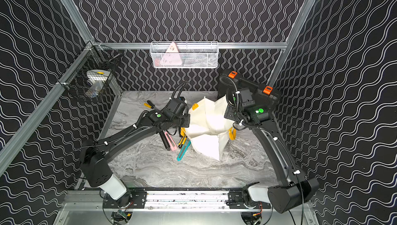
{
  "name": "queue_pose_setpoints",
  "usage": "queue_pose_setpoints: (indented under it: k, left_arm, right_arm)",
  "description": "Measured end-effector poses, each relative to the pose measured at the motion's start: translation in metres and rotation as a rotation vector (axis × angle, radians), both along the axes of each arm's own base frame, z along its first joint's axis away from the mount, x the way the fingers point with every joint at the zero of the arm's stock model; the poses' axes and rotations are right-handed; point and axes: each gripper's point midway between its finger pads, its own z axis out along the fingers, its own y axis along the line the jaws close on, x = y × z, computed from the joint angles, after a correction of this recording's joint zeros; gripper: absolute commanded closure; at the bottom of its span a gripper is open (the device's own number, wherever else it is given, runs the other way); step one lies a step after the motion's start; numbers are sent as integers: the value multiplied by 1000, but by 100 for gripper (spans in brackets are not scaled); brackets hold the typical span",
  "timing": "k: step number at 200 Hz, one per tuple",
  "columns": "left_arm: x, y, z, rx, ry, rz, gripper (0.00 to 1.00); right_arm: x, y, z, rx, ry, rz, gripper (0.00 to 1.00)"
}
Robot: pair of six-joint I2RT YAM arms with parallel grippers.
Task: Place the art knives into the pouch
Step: Open the pouch at the center of the board.
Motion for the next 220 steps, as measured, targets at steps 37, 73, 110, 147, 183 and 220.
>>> queue_pose_setpoints:
  k: [37,73,110,147,183,220]
  left_arm:
    - [1,-1,-4,6,8,0,100]
    - [1,0,-4,7,8,1,100]
    - [-1,2,0,6,2,3,100]
    - [-3,6,1,14,-6,13,100]
    - [-7,10,-2,8,3,28,100]
    - [-14,19,-2,-1,-1,52,100]
  right_arm:
    - [-1,-6,-13,-32,33,-19,24]
    - [0,-9,-49,-64,124,-35,25]
    - [2,-17,-71,-61,167,-65,53]
    - [10,-19,-71,-15,145,-75,100]
    - [14,-15,-71,65,131,-53,100]
    - [11,-7,-69,107,125,7,100]
